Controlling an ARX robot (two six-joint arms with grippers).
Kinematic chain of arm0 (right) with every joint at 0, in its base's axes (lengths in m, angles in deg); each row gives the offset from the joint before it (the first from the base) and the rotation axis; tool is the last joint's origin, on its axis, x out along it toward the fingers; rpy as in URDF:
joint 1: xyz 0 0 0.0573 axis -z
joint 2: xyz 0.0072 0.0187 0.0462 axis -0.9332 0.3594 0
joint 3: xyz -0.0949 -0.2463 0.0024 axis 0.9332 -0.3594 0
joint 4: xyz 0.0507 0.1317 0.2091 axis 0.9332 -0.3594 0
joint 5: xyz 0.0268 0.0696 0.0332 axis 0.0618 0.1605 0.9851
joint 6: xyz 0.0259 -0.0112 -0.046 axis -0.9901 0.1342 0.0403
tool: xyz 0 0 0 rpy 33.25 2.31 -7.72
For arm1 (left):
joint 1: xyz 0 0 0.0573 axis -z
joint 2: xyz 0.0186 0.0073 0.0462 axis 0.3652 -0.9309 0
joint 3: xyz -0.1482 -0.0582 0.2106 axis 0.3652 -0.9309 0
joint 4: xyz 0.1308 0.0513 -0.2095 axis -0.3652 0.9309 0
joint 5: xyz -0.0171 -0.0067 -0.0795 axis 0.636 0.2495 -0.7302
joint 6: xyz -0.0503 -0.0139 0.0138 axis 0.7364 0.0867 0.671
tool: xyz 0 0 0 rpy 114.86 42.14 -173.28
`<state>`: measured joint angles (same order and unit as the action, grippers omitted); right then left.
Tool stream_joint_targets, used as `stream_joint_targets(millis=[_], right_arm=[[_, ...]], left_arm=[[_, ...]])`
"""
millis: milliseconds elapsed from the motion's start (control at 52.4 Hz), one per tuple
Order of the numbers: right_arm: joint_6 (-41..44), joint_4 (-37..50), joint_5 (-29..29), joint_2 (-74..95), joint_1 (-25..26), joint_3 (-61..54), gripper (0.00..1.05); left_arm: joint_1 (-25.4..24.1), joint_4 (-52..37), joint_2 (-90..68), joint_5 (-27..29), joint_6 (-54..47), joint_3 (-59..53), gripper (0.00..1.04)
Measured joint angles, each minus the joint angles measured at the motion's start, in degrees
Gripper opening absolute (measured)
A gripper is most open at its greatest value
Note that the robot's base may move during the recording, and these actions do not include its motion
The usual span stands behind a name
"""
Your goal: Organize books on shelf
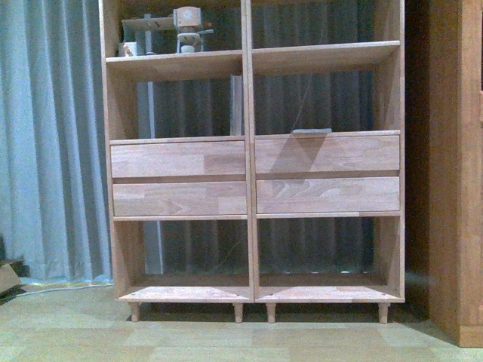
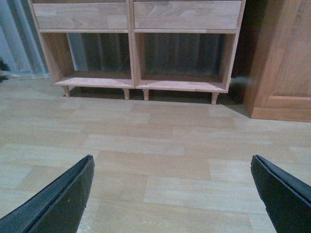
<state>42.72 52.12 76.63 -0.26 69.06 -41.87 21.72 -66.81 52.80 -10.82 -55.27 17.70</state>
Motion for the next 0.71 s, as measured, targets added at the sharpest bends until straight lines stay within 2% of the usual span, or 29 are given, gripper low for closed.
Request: stream_joint_targets(millis=[707], right_arm=[[0.00, 0.00, -0.02, 0.00, 0.00, 0.00, 0.98]], left_arm=[[0.00, 0.00, 0.00, 0.00, 0.00, 0.00, 0.98]])
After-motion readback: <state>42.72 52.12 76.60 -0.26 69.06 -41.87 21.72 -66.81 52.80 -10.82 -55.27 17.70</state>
